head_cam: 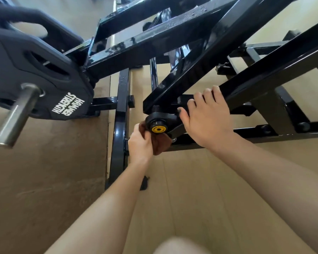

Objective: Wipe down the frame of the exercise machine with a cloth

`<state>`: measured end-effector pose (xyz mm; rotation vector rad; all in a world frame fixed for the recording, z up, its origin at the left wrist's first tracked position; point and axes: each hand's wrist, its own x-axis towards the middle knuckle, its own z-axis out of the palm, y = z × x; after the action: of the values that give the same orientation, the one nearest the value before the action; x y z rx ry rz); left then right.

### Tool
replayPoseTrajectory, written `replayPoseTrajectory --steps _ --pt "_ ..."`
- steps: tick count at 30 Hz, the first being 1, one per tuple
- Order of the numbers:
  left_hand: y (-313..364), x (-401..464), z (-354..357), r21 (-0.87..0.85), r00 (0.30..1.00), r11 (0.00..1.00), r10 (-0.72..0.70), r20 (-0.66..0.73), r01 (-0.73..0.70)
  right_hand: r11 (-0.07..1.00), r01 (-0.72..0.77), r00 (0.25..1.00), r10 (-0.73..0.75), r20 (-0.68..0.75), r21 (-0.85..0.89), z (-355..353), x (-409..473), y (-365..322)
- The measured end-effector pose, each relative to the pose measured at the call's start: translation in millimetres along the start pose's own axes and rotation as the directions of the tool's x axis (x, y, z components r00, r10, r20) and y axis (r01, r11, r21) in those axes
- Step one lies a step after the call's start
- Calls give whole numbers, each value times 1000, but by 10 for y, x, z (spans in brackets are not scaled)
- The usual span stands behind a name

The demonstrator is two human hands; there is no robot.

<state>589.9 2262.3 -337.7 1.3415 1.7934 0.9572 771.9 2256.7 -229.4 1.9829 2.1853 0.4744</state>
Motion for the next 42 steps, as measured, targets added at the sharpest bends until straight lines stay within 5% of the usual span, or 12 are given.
replayPoseTrajectory --steps 3,8,12,15,22,26,30,37,42 --pt "-89 42 66 -69 1000 998 0 -11 -1 999 34 999 -34 -13 -12 58 -7 27" --pt "-230 208 72 81 991 993 79 107 -88 988 147 982 -150 -111 -39 189 12 59" --pt "-258 386 -111 409 948 862 225 223 -301 957 291 954 -292 -65 -21 346 -49 -135" --pt "-333 414 -232 642 955 714 139 263 -281 966 255 963 -249 -104 46 437 -33 -241" --pt "-422 257 -158 516 986 841 129 106 -166 861 466 879 -424 -217 206 424 -186 -494" --pt "-435 33 -174 470 936 810 308 167 -351 850 426 903 -382 -196 309 395 -156 -633" --pt "-509 166 -239 513 919 763 346 190 -394 866 432 900 -395 -186 251 416 -107 -682" --pt "-535 726 -243 719 952 627 150 268 -301 823 553 832 -542 -115 126 365 -59 -962" --pt "-543 667 -257 654 961 718 272 54 -240 788 614 781 -615 -113 -46 521 -78 -1106"
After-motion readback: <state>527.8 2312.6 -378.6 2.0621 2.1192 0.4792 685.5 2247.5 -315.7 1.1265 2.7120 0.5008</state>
